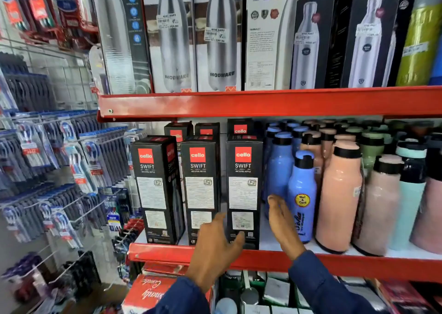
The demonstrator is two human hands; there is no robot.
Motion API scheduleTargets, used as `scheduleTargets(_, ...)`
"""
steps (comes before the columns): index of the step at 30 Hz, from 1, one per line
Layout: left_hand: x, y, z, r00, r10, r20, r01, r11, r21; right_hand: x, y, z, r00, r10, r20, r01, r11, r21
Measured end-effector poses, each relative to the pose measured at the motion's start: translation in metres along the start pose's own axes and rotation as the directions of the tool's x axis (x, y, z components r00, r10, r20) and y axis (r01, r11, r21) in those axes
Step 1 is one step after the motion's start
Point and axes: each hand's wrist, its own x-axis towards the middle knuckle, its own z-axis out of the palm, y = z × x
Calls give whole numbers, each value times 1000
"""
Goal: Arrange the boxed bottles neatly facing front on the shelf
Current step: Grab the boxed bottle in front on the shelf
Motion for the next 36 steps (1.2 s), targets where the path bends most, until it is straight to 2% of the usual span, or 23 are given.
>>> scheduleTargets(4, 3, 10, 10, 999, -40, 18, 40, 999, 22, 7, -2, 11, 983, 141, 116, -156, 979, 132)
scheduleTargets(9, 7, 15, 18, 996, -90, 17, 90, 996, 11, 16, -3, 12, 960, 124, 252, -150, 985, 86)
scheduleTargets(17, 23, 18, 21, 999, -49, 13, 50, 995, -85, 9, -2, -7, 993, -47, 113, 37, 995, 94)
scheduleTargets(23, 39, 10, 32, 999, 21, 24, -17, 986, -166, -14, 4, -13, 978, -209, -24, 209, 978, -13)
scheduleTargets(27, 45, 1, 37, 998, 11, 55, 0, 981, -196, -22, 10, -13, 971, -239, -17, 238, 970, -53)
scheduleTargets(30, 44, -6, 43, 992, -22, 126, 39, 990, -137, -28, 18, -11, 972, -236, -9, 234, 968, -92)
scheduleTargets(36, 47, -10, 45, 991, -38, 132, 48, 996, -77, -27, 26, -6, 982, -189, 24, 190, 975, -118)
